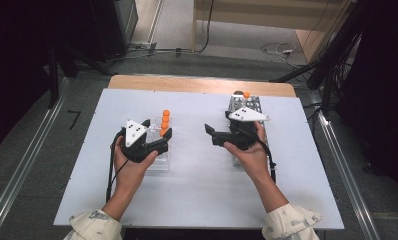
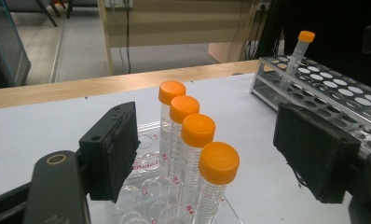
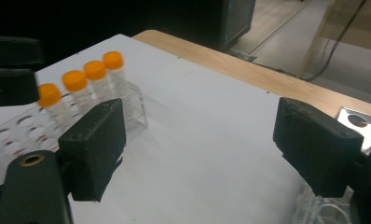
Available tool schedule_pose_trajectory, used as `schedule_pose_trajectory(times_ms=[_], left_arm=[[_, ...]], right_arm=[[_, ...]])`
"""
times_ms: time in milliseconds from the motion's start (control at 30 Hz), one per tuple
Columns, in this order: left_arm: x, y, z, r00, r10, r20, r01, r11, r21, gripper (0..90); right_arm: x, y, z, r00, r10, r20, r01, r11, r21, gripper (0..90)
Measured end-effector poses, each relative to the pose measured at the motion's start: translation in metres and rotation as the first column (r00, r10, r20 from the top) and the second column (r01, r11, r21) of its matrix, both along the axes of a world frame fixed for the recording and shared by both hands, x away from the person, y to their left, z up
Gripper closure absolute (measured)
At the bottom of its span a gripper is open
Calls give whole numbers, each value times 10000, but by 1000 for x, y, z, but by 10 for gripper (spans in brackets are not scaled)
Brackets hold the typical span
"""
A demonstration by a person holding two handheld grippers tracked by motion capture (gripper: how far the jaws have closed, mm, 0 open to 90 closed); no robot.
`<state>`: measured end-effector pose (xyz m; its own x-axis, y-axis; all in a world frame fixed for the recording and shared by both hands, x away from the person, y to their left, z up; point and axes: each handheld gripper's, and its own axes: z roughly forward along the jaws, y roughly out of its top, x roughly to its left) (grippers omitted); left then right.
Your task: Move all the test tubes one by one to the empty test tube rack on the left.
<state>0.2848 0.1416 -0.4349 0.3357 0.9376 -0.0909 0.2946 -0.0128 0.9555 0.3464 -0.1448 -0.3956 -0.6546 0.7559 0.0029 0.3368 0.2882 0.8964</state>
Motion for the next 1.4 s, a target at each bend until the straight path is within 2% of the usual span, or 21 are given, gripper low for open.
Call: schedule_pose_trajectory(times_ms=[133, 333, 400, 567, 733, 833, 867, 967, 1100, 1200, 1400], left_arm=[[0, 2, 2, 10000, 38, 32, -38, 10000, -86, 218], [0, 3, 2, 9999, 110, 58, -110, 9999, -105, 215], [0, 3, 2, 9999, 127, 79, -126, 9999, -111, 215], [0, 3, 2, 9999, 109, 74, -108, 9999, -116, 215], [1, 3, 2, 9999, 90, 55, -89, 9999, -119, 215], [1, 2, 2, 10000, 80, 55, -79, 9999, -109, 215], [1, 2, 2, 10000, 81, 51, -80, 9999, -100, 215], [1, 2, 1, 10000, 83, 33, -83, 9999, -82, 216], [2, 2, 1, 10000, 59, 25, -59, 9999, -94, 216], [2, 2, 1, 10000, 59, 39, -58, 9999, -100, 216], [2, 3, 2, 10000, 46, 29, -46, 9999, -109, 217]], right_arm=[[13, -12, 0, 9973, -729, -30, 729, 9972, 183, 160], [29, -30, 1, 9859, -1672, 9, 1671, 9855, 283, 163], [36, -37, 2, 9791, -2033, 21, 2031, 9784, 397, 163], [53, -51, 0, 9586, -2839, 220, 2831, 9585, 338, 182], [71, -60, -8, 9411, -3378, 153, 3379, 9411, -72, 224], [82, -63, -11, 9342, -3564, 170, 3568, 9337, -297, 295], [86, -64, -12, 9343, -3561, 155, 3564, 9339, -281, 315], [96, -65, -17, 9332, -3592, 50, 3585, 9303, -772, 374], [106, -65, -20, 9358, -3503, -387, 3460, 9340, -890, 449], [113, -61, -22, 9379, -3362, -852, 3263, 9387, -1115, 466], [124, -60, -29, 9276, -3495, -1317, 3292, 9316, -1539, 544]])
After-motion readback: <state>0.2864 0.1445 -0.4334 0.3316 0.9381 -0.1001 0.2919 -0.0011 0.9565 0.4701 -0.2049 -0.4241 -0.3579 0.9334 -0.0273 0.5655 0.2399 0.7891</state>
